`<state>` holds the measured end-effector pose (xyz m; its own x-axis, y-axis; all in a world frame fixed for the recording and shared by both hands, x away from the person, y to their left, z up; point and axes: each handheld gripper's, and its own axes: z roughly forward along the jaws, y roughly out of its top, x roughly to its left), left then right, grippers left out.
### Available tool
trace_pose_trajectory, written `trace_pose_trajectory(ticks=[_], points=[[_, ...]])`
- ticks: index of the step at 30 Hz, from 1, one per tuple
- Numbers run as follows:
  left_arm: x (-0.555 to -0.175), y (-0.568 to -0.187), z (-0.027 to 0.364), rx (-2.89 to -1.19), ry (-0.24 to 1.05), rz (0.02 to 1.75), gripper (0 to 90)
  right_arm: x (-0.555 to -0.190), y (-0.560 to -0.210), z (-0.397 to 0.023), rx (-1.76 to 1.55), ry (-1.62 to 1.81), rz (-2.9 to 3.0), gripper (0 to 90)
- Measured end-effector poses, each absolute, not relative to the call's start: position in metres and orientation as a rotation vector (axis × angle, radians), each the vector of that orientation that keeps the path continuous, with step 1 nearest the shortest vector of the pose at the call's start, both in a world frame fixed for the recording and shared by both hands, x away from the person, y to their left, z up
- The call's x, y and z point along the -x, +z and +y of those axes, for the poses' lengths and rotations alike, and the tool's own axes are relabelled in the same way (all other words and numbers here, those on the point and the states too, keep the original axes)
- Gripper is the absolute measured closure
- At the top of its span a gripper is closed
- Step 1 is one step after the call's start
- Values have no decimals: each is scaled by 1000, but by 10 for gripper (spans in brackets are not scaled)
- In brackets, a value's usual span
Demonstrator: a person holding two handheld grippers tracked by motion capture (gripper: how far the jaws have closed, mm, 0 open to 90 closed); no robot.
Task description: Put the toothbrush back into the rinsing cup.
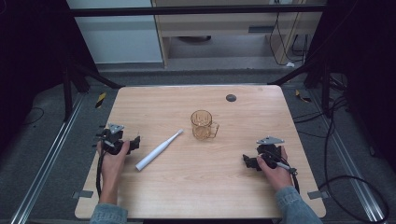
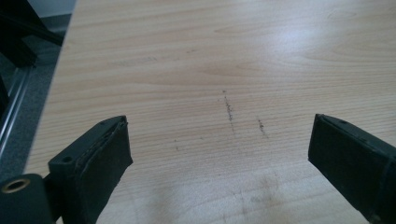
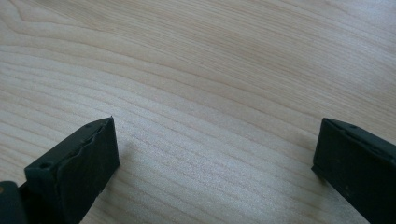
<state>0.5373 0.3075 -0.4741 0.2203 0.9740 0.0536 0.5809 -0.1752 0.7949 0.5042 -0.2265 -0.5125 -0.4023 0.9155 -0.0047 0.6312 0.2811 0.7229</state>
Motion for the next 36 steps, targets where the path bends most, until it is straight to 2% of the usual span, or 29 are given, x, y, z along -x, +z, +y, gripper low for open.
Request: trace_pose_trajectory(ticks=[9,17,19,21,23,36], points=[[-523,-455,308,-1855,761,1405,62,-504,-512,-227,-1390,908,2135,3],[-519,-437,289,-1912,729,1354,70,-505,-513,-227,-1381,906,2136,3],[-519,-433,286,-1877,653,1317,69,-505,-513,-227,-1380,906,2137,3],[-520,-431,286,-1876,641,1307,76,-505,-513,-227,-1380,905,2136,3],[-522,-426,284,-1900,675,1302,83,-505,-513,-227,-1380,906,2137,4],[-521,-419,273,-2037,641,1249,93,-505,-513,-227,-1382,905,2136,3]])
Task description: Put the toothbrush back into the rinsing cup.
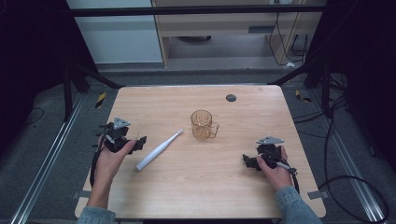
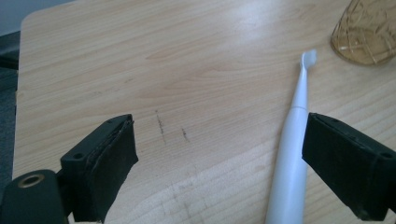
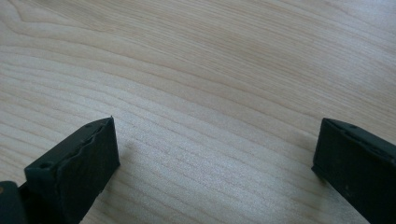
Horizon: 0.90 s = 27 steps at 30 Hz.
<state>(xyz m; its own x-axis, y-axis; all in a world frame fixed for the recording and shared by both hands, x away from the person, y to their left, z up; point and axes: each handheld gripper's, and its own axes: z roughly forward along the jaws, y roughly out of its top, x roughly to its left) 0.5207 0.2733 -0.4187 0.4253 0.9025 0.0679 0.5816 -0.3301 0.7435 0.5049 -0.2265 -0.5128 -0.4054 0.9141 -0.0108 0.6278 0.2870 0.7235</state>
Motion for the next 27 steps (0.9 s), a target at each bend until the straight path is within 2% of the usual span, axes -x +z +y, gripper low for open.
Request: trace_pose_trajectory(ticks=[15,20,27], points=[[-534,-412,239,-2279,538,1156,101,-505,-513,-227,-1381,905,2136,3],[-540,-412,230,-2383,503,1123,140,-505,-513,-227,-1382,905,2136,3],[-545,-411,224,-2438,465,1102,193,-505,-513,-227,-1381,905,2136,4]])
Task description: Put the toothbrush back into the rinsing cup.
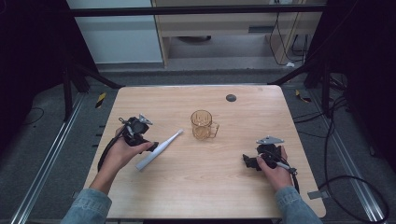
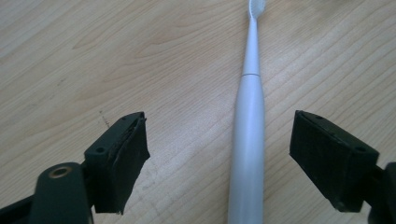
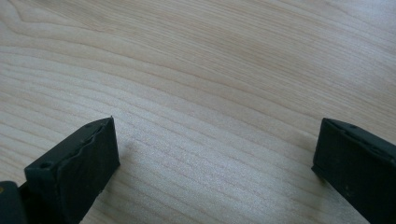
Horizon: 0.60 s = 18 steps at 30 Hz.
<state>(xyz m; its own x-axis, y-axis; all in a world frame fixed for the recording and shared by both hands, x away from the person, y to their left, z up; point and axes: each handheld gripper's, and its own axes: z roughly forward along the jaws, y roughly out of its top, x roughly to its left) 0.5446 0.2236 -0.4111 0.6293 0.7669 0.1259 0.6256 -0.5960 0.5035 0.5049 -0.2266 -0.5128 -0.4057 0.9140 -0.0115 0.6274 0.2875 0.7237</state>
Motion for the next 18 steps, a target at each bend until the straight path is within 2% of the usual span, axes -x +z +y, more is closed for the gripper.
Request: trace_pose_trajectory(ticks=[11,18], points=[[-550,-417,209,-2542,435,1062,269,-505,-513,-227,-1382,906,2136,4],[-558,-432,199,-2617,356,1028,338,-505,-513,-227,-1382,905,2136,3]])
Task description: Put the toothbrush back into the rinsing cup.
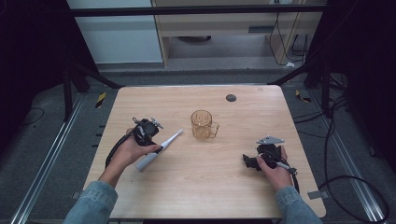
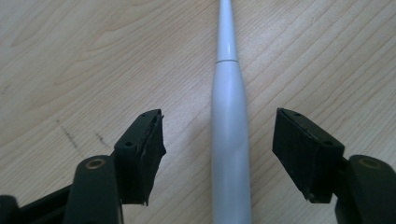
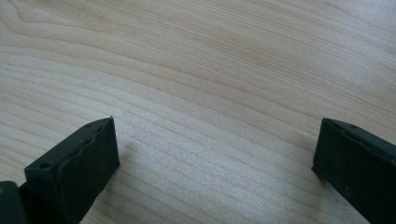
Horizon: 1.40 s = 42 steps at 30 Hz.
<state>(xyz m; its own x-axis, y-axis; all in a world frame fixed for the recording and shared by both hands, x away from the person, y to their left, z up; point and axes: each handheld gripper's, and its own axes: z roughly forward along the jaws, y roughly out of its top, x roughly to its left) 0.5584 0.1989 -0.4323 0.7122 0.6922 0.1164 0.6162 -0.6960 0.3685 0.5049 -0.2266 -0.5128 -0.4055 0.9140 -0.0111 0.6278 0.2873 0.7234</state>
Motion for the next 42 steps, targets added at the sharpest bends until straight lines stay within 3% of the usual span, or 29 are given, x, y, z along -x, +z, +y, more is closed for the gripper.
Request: trace_pose_trajectory(ticks=[14,42], points=[[-569,-451,192,-2655,294,1043,463,-505,-513,-227,-1383,906,2136,3],[-574,-466,190,-2654,229,1079,561,-505,-513,-227,-1382,906,2136,3]])
